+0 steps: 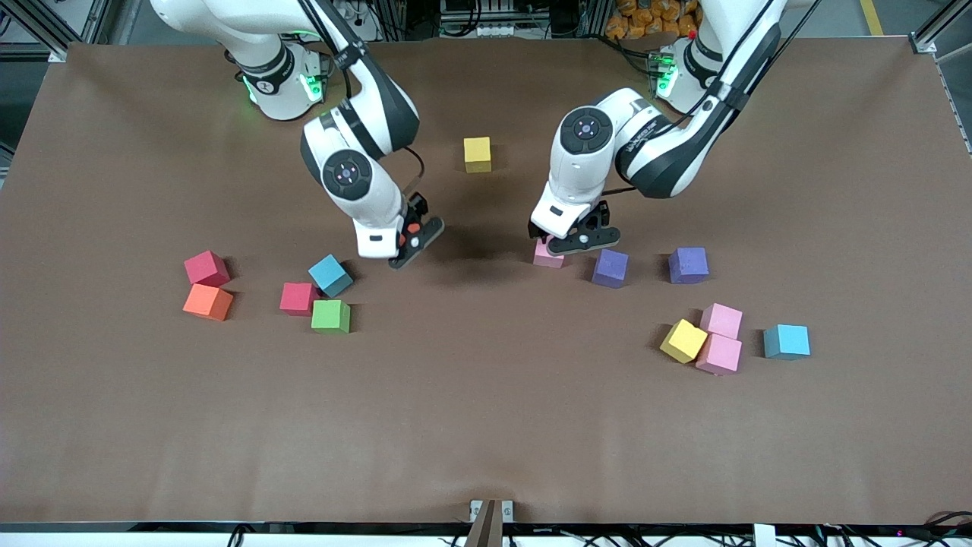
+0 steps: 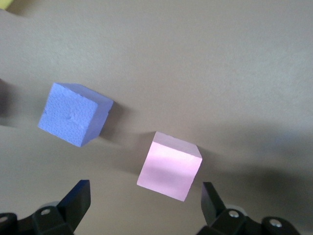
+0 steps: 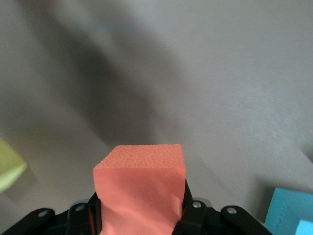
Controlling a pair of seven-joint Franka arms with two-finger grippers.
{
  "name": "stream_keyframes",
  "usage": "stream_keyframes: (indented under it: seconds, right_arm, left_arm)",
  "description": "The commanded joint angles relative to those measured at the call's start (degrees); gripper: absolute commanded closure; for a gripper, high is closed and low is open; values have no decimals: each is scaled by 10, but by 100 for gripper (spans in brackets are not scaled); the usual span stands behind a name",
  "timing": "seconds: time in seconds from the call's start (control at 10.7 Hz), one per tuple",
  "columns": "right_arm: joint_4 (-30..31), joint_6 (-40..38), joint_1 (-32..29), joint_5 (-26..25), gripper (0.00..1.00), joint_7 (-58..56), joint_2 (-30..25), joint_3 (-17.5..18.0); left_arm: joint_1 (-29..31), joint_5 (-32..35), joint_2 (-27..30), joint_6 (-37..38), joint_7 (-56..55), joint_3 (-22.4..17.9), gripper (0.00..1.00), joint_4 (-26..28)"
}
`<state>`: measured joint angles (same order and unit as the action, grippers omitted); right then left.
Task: Form number 2 with 11 blocks
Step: 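Carry the orange cube beside the yellow cube while the left gripper grasps pink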
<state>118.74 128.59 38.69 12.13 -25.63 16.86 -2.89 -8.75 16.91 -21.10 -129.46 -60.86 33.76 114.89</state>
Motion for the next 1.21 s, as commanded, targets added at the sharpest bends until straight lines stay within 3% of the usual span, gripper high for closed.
stream_keyframes:
  seconds: [0.0, 0.47, 1.12]
  right_arm:
    - [85, 73, 7, 5, 60, -132, -38, 31]
    - [151, 163, 84, 1, 63, -219, -40, 41]
    - [211, 182, 139, 2, 66, -174, -76, 45]
  left_arm:
    - [-12, -12, -16, 1, 23, -1, 0, -7]
    - [-12, -8, -38, -40, 136, -1, 0, -13]
    - [-14, -2, -77, -61, 188, -12, 0, -11]
